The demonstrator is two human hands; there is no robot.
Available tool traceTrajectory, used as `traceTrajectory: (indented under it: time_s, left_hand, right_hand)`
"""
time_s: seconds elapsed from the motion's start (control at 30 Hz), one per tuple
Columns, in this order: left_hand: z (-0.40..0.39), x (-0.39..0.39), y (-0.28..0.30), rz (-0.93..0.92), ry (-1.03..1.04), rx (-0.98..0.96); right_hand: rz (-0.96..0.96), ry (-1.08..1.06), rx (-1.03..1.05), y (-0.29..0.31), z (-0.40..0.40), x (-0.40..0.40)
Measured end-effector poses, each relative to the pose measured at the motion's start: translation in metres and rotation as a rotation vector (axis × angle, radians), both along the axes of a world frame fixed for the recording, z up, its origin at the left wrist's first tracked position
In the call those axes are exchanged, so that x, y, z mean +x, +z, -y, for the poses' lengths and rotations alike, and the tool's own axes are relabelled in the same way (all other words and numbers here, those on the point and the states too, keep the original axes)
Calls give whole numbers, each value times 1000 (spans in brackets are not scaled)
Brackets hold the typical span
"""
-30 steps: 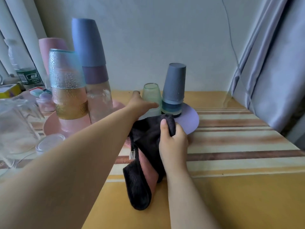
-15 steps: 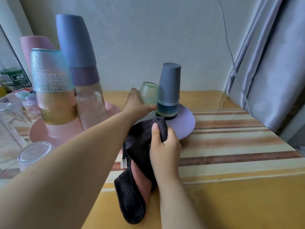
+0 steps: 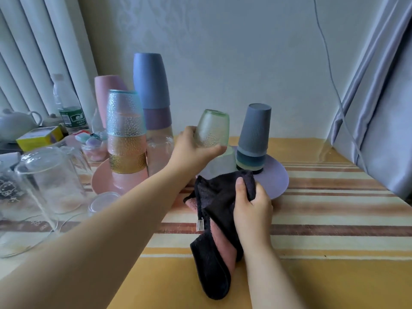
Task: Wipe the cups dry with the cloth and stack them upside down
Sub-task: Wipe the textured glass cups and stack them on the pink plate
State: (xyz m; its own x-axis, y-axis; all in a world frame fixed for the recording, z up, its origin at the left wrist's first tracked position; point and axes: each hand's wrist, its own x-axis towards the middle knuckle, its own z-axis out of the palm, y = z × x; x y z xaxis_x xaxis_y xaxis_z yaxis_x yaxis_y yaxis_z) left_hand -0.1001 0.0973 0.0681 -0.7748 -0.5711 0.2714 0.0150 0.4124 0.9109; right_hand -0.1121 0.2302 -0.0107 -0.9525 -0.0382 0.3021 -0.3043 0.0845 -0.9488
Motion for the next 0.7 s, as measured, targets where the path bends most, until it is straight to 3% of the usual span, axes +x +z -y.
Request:
traceTrajectory:
  time_s: [0.3,0.5,0.6,0.7]
  left_hand:
    - [-17,129,-48,4,-74,246]
    - [-16,134,-59,-68,-85,255]
    - [-13,138,-58,-127,-96,294]
    - [-12,140,-55,-173,-81,351]
  right_hand:
    - [107,30,-64,12,-3,10]
    - [248,336,-199,23,2,28]
    - [443,566,-390,37,2,45]
    - [550,602,-444,51,5,51]
